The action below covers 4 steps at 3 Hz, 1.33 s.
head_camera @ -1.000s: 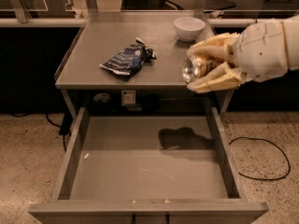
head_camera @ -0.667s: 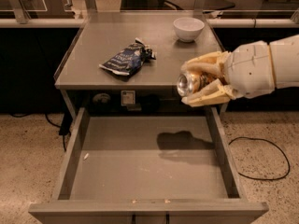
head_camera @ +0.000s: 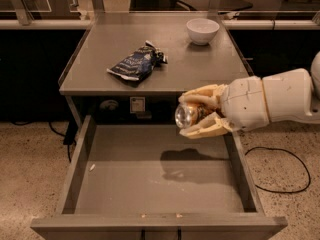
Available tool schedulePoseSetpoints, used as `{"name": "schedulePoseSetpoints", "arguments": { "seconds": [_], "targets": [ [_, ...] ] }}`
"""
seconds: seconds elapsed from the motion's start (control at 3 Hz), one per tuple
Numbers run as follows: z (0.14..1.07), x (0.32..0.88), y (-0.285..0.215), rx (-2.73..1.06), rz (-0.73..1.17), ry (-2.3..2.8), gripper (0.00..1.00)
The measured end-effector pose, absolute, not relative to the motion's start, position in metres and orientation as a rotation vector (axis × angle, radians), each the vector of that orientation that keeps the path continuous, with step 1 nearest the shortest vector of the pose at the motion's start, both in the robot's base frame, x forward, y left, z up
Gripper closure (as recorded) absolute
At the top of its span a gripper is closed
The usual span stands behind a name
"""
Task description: Place orange can into top drawer
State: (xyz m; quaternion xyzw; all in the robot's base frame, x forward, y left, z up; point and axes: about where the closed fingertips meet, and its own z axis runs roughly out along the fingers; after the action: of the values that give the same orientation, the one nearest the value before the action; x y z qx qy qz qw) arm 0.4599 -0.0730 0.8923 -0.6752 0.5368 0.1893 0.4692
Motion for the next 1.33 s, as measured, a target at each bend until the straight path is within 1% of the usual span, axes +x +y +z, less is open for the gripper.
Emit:
{"name": "schedulePoseSetpoints", "arguments": {
  "seconds": [0.67, 1.0, 1.33],
  "targets": [
    [0.836, 0.437, -0.050, -1.656, 0.558, 1.366, 1.00],
    [0.827, 0.434, -0.047, -1.656, 0.569, 1.362, 1.00],
    [0.794, 0.430, -0.037, -1.631, 0.608, 1.357, 1.00]
  ]
}}
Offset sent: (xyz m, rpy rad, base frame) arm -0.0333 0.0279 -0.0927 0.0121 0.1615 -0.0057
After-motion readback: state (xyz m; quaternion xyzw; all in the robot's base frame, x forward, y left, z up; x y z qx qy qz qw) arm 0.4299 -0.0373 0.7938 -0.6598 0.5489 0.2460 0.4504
